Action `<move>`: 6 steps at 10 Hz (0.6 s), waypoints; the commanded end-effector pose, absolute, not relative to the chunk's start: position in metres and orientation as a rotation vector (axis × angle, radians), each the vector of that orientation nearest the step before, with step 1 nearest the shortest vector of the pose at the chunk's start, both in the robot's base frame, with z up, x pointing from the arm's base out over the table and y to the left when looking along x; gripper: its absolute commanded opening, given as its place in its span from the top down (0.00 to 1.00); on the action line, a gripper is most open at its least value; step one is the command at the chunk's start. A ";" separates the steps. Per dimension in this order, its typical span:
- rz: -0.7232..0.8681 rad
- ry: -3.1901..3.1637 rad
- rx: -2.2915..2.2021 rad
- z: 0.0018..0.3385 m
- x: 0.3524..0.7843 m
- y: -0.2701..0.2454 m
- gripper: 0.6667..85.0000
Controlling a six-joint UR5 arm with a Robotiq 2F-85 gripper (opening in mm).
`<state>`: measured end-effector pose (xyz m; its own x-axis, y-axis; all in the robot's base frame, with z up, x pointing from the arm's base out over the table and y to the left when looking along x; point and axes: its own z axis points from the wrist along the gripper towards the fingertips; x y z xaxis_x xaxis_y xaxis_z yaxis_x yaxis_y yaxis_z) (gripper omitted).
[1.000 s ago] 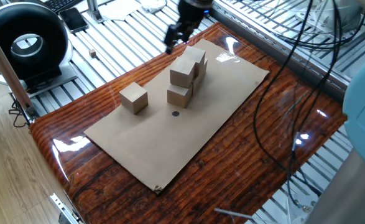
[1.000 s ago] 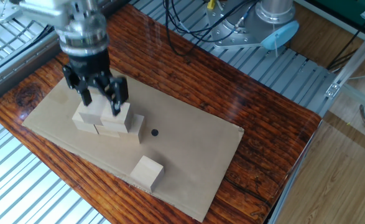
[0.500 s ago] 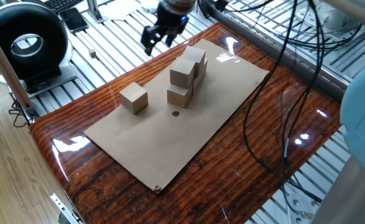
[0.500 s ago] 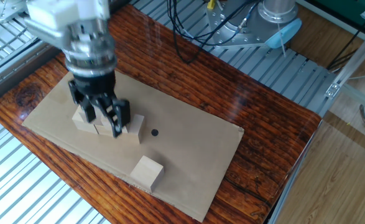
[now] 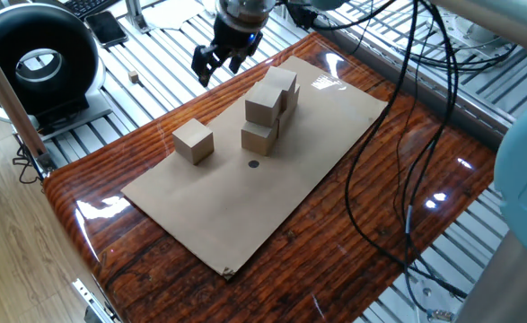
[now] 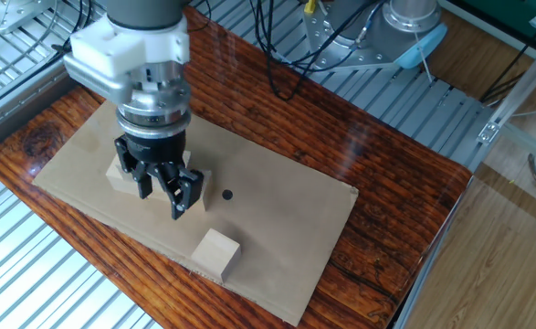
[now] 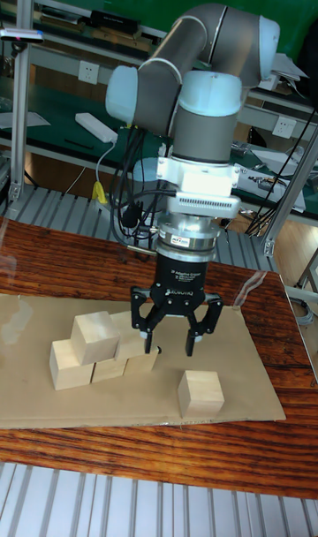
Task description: Stack the blocks into a pyramid shape
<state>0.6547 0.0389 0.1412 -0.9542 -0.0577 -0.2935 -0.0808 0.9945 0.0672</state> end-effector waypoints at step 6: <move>0.141 2.820 0.024 0.144 0.689 0.081 0.26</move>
<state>0.6683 0.0546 0.1420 -0.9533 -0.0255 -0.3011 -0.0461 0.9970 0.0616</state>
